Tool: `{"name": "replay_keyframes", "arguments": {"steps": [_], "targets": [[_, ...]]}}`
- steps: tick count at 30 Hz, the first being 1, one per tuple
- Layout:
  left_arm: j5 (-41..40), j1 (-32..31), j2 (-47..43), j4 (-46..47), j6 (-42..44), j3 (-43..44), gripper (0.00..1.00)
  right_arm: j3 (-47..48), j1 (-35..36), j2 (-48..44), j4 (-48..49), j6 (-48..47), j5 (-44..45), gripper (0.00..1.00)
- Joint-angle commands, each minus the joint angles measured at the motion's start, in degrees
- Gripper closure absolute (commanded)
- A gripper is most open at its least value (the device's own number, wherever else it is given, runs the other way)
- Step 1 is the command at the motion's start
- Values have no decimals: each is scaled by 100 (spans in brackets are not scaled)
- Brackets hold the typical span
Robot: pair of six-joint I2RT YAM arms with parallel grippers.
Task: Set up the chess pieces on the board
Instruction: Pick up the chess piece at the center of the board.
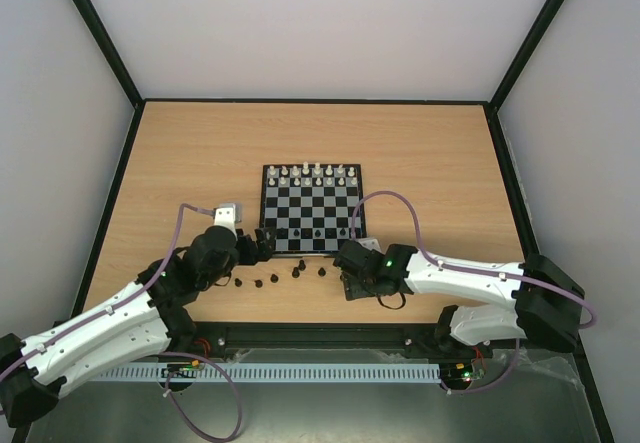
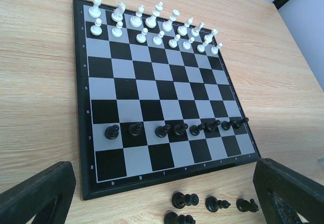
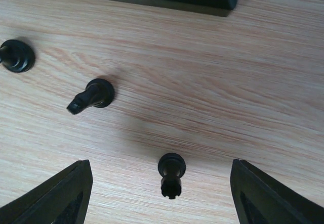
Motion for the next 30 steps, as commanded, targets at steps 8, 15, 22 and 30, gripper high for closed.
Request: {"name": "replay_keyframes", "arguments": {"steps": [8, 15, 22, 30], "targets": [[79, 87, -110, 98, 127, -134, 1, -154, 63, 72, -130, 199, 90, 52], [89, 91, -176, 72, 110, -160, 1, -212, 63, 224, -70, 151, 17, 63], [115, 100, -180, 72, 101, -165, 1, -244, 63, 245, -74, 155, 24, 72], [148, 102, -158, 115, 91, -176, 1, -288, 61, 272, -60, 138, 38, 85]]}}
